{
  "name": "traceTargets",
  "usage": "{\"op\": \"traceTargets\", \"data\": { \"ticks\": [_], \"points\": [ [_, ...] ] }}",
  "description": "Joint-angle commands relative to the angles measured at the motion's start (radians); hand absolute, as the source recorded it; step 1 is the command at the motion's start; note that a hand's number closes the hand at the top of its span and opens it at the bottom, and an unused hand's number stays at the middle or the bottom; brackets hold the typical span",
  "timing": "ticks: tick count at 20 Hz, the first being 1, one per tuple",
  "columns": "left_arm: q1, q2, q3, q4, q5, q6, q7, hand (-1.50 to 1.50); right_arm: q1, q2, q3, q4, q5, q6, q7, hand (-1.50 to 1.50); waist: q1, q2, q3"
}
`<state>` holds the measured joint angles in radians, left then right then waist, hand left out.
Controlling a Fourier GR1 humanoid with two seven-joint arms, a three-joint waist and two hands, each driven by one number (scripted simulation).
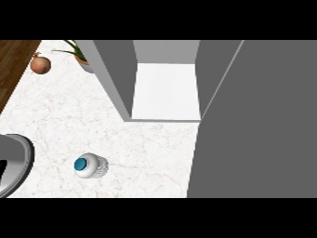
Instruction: Pick up the bottled water, place it into the cabinet and close the cabinet
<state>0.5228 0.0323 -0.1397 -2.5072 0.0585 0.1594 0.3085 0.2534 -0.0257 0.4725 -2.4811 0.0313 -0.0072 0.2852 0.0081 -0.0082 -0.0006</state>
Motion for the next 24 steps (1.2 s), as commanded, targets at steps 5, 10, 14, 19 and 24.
{"op": "traceTargets", "data": {
  "ticks": [5,10,14,19,24],
  "points": [
    [-0.025,0.034,0.059,-0.180,0.045,0.008,0.089,-1.50,-0.017,-0.033,0.028,-0.092,0.094,-0.038,0.058,-1.50,-0.008,0.003,0.000],
    [0.019,0.018,0.005,-0.174,0.003,0.009,0.060,-1.50,-0.002,-0.042,0.079,-0.090,0.131,-0.081,0.031,-1.50,-0.006,0.001,0.000],
    [0.018,0.015,0.000,-0.105,-0.028,0.005,0.028,-1.50,0.027,-0.077,0.139,-0.138,0.174,-0.109,0.045,-1.50,-0.014,-0.001,0.000],
    [-0.061,0.018,0.022,0.017,-0.036,-0.003,0.009,-1.50,-0.060,-0.078,0.130,-0.129,0.180,-0.146,0.121,-1.50,-0.014,0.005,0.000],
    [-0.045,0.032,0.120,0.088,0.064,-0.059,-0.069,-1.50,-0.072,-0.103,0.147,-0.118,0.198,-0.177,0.122,-1.50,-0.009,0.004,-0.001]
  ]
}}
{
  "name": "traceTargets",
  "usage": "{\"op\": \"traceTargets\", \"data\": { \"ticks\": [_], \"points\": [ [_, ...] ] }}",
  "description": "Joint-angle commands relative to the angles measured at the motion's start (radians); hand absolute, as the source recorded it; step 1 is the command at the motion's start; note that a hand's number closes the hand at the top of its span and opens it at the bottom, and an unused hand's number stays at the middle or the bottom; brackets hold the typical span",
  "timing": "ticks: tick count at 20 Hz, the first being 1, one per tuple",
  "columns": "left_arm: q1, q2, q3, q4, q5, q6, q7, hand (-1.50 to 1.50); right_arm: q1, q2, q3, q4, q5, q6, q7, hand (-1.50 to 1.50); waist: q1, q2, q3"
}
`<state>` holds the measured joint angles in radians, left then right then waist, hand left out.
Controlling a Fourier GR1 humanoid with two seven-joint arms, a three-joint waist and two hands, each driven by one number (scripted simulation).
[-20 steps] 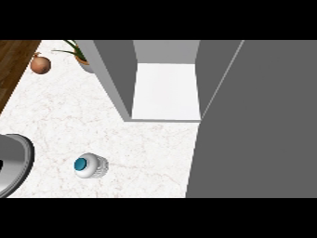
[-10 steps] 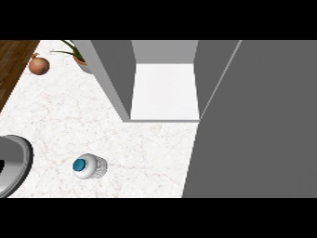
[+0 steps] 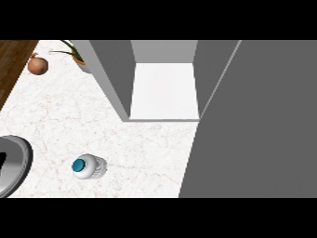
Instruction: Pick up the bottled water, place it into the cabinet and close the cabinet
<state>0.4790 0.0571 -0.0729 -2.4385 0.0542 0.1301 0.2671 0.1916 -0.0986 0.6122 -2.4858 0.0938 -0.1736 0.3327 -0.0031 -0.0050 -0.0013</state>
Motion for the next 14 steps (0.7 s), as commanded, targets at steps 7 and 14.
{"op": "traceTargets", "data": {
  "ticks": [7,14],
  "points": [
    [-0.073,-0.043,0.036,0.264,-0.014,-0.019,-0.177,-1.50,-0.045,-0.043,0.024,-0.081,0.130,-0.049,0.074,-1.50,-0.003,0.003,-0.001],
    [-0.074,-0.026,0.084,0.391,0.003,-0.033,-0.266,-1.50,-0.044,-0.059,0.077,-0.059,0.171,-0.091,0.062,-1.50,0.001,0.002,0.000]
  ]
}}
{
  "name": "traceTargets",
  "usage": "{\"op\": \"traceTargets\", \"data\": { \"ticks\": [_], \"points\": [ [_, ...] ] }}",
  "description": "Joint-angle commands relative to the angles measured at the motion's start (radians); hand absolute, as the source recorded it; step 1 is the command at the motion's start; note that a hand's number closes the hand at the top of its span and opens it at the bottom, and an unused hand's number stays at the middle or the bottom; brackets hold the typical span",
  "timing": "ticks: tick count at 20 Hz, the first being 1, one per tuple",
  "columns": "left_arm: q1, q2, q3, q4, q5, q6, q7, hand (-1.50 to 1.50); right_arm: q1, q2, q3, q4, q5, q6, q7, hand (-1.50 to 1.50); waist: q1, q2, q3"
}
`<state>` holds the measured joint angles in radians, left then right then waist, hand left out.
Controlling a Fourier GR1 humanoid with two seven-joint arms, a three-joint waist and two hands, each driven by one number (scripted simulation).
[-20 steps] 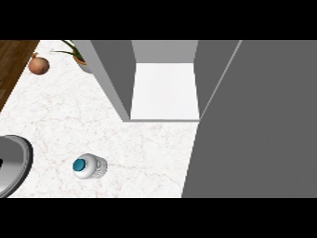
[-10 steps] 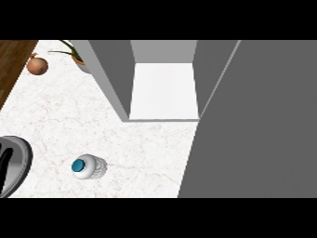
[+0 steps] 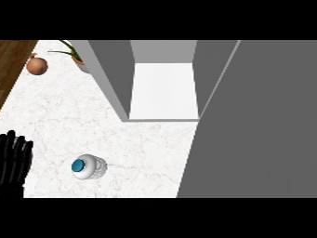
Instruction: Pick up the bottled water, place it into the cabinet and close the cabinet
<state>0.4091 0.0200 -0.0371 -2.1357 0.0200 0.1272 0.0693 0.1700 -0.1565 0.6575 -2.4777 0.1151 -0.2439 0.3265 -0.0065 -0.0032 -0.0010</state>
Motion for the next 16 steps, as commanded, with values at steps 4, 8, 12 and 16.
{"op": "traceTargets", "data": {
  "ticks": [4,8,12,16],
  "points": [
    [-0.093,-0.019,0.014,0.249,-0.010,-0.017,-0.131,-1.50,0.027,-0.023,0.073,-0.051,0.147,-0.040,-0.025,-1.50,-0.006,0.000,0.000],
    [-0.063,-0.014,0.039,0.353,0.017,-0.057,-0.242,-1.50,-0.023,-0.043,0.020,-0.063,0.109,-0.047,0.035,-1.50,0.002,0.001,0.000],
    [-0.114,-0.020,-0.007,0.406,-0.015,-0.011,-0.228,-1.50,0.007,-0.067,0.081,-0.086,0.154,-0.071,0.013,-1.50,-0.003,0.000,0.000],
    [-0.149,-0.020,0.005,0.538,-0.006,-0.028,-0.333,-1.50,-0.011,-0.068,0.097,-0.102,0.164,-0.100,0.049,-1.50,-0.002,0.000,0.000]
  ]
}}
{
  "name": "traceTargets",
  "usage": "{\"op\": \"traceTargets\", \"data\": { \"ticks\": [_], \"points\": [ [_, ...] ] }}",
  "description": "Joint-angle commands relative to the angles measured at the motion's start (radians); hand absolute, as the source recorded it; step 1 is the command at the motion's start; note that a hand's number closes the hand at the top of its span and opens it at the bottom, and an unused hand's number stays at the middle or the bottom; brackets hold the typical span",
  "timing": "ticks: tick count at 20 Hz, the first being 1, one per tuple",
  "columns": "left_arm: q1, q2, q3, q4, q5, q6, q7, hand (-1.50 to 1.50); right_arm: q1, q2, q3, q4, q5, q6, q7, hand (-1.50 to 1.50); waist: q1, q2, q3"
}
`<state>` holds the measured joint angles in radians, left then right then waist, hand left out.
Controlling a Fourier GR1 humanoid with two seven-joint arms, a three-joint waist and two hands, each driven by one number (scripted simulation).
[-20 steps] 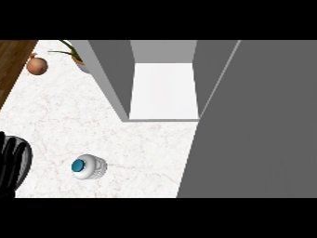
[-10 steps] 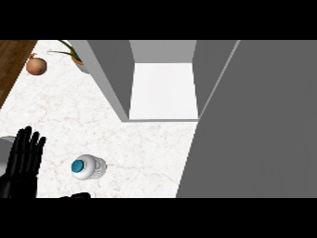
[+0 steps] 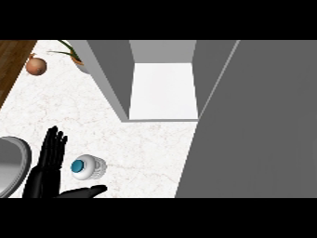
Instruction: Pick up the bottled water, place it into the cabinet and close the cabinet
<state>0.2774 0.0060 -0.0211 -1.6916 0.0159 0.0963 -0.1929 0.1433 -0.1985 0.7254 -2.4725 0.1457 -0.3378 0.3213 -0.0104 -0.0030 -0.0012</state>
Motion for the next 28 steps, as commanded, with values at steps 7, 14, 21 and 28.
{"op": "traceTargets", "data": {
  "ticks": [7,14,21,28],
  "points": [
    [-0.051,-0.006,-0.074,0.252,0.028,0.078,-0.181,-1.50,-0.061,-0.041,-0.032,-0.112,0.103,-0.011,0.118,-1.50,0.005,0.002,0.000],
    [-0.124,-0.006,-0.001,0.443,0.053,0.044,-0.300,-1.50,0.042,-0.076,0.072,-0.138,0.142,-0.061,0.047,-1.50,-0.003,0.000,0.000],
    [-0.160,-0.006,-0.022,0.605,0.103,0.104,-0.416,-1.50,-0.003,-0.093,0.035,-0.156,0.108,-0.051,0.087,-1.50,0.000,0.001,0.000],
    [-0.203,0.009,0.060,0.695,0.138,0.010,-0.494,-1.50,0.002,-0.086,0.071,-0.114,0.132,-0.072,0.048,-1.50,0.002,0.001,0.000]
  ]
}}
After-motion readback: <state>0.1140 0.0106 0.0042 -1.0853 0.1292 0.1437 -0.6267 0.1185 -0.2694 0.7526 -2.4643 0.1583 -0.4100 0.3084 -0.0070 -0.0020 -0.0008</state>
